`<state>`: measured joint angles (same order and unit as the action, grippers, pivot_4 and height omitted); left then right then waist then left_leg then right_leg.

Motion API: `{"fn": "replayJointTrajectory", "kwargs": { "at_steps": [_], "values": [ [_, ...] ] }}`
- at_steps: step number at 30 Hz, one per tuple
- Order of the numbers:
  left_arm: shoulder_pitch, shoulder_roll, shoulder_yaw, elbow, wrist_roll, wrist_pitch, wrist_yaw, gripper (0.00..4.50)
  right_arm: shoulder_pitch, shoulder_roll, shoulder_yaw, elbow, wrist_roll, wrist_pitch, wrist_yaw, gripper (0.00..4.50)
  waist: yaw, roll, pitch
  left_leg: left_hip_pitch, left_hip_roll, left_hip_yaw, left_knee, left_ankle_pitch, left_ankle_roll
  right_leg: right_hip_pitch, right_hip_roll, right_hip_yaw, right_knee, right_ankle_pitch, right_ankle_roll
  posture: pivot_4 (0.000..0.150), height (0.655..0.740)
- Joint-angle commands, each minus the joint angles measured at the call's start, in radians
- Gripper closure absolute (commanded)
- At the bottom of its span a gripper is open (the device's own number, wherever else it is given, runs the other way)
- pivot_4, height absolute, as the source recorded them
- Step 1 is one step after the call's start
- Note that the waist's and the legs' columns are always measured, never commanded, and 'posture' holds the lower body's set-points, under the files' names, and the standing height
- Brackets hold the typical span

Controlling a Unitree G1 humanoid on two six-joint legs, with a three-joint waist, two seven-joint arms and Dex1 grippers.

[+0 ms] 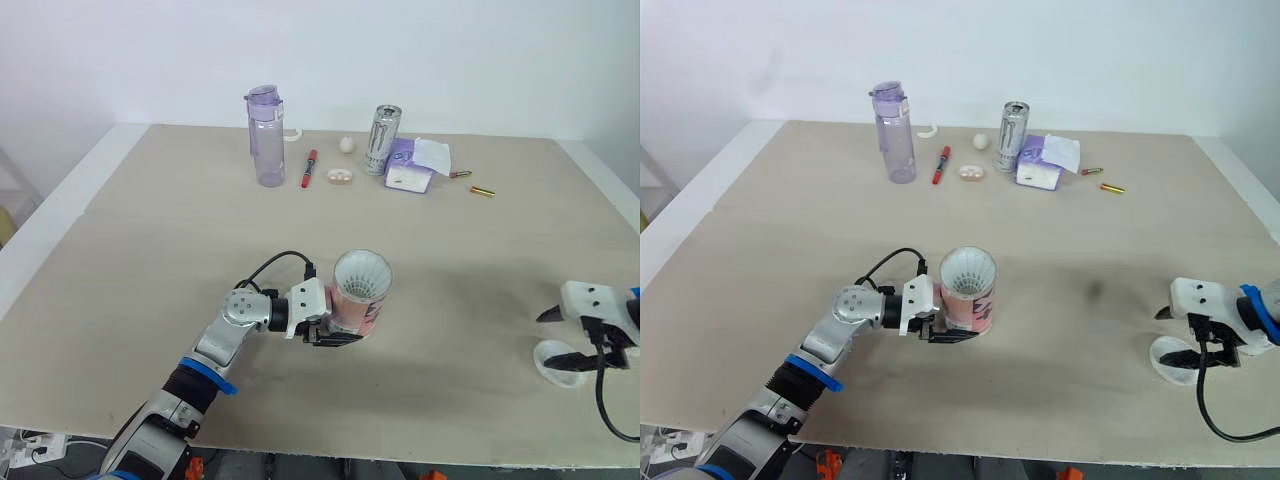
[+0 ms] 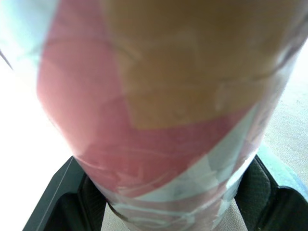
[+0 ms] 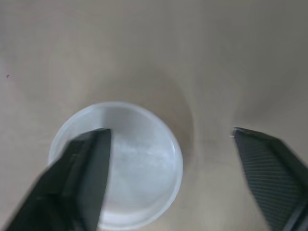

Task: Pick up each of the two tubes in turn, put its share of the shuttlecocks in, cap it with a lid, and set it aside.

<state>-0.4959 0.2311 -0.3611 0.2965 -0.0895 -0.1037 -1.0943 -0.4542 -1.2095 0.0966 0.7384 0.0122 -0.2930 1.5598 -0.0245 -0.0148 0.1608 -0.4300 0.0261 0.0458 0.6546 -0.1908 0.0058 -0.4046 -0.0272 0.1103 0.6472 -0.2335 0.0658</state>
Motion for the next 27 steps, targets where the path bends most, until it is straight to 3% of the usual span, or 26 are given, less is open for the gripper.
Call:
{"fn": "replayJointTrajectory", "kwargs": {
  "at_steps": [1, 2, 3, 4, 5, 6, 7, 18, 27],
  "values": [
    [0.009, 0.004, -0.015, -0.007, 0.015, 0.014, 0.008, 1.49, -0.035, 0.001, 0.007, 0.026, -0.010, -0.033, 0.044, 2.28, 0.000, 0.000, 0.000, 0.000, 0.000, 0.000, 0.000, 0.000, 0.000, 0.000, 0.000, 0.000, 0.000, 0.000, 0.000, 0.150, 0.7400],
    [0.009, 0.004, -0.015, -0.007, 0.016, 0.016, 0.010, 1.49, -0.040, 0.002, 0.012, 0.034, -0.013, -0.044, 0.044, 2.83, 0.000, 0.000, 0.000, 0.000, 0.000, 0.000, 0.000, 0.000, 0.000, 0.000, 0.000, 0.000, 0.000, 0.000, 0.000, 0.150, 0.7400],
    [0.010, 0.005, -0.015, -0.008, 0.017, 0.017, 0.012, 1.49, -0.044, 0.003, 0.015, 0.040, -0.015, -0.052, 0.045, 2.83, 0.000, 0.000, 0.000, 0.000, 0.000, 0.000, 0.000, 0.000, 0.000, 0.000, 0.000, 0.000, 0.000, 0.000, 0.000, 0.150, 0.7400],
    [0.010, 0.006, -0.015, -0.007, 0.017, 0.017, 0.013, 1.49, -0.047, 0.005, 0.017, 0.043, -0.014, -0.058, 0.048, 3.32, 0.000, 0.000, 0.000, 0.000, 0.000, 0.001, 0.000, 0.000, 0.000, 0.000, 0.000, 0.000, 0.000, 0.000, 0.000, 0.150, 0.7400],
    [0.010, 0.006, -0.015, -0.007, 0.017, 0.017, 0.014, 1.49, -0.049, 0.007, 0.018, 0.046, -0.013, -0.062, 0.050, 3.32, 0.000, 0.000, 0.000, 0.000, 0.000, 0.001, 0.000, 0.000, 0.000, 0.000, 0.000, 0.000, 0.000, 0.000, 0.000, 0.150, 0.7400],
    [0.009, 0.007, -0.015, -0.005, 0.017, 0.016, 0.015, 1.49, -0.048, 0.007, 0.020, 0.044, -0.010, -0.064, 0.053, 4.18, 0.000, 0.000, 0.000, 0.000, 0.000, 0.001, 0.000, 0.000, 0.000, 0.000, 0.000, 0.000, 0.000, 0.000, 0.000, 0.150, 0.7400],
    [0.009, 0.008, -0.015, -0.003, 0.018, 0.016, 0.016, 1.49, -0.048, 0.008, 0.022, 0.044, -0.008, -0.067, 0.054, 4.37, 0.000, 0.000, 0.000, 0.000, 0.000, 0.001, 0.000, 0.000, 0.000, 0.000, -0.001, 0.000, 0.000, 0.000, 0.000, 0.150, 0.7400],
    [-0.001, 0.011, -0.016, 0.016, 0.021, 0.012, 0.018, 1.49, 0.005, -0.006, 0.001, -0.060, 0.067, -0.054, 0.055, 4.44, 0.000, 0.000, 0.000, 0.002, 0.001, 0.003, 0.000, 0.000, 0.000, 0.001, -0.001, 0.000, 0.000, 0.000, 0.000, 0.150, 0.7400],
    [-0.027, 0.020, -0.008, 0.062, 0.027, 0.008, 0.021, 1.49, -0.077, 0.004, -0.065, -0.471, 0.269, 0.219, 0.050, 4.44, -0.002, 0.001, 0.000, 0.003, 0.001, 0.004, 0.000, 0.000, 0.001, 0.001, -0.001, 0.001, 0.001, 0.001, 0.002, 0.150, 0.7400]
  ]
}}
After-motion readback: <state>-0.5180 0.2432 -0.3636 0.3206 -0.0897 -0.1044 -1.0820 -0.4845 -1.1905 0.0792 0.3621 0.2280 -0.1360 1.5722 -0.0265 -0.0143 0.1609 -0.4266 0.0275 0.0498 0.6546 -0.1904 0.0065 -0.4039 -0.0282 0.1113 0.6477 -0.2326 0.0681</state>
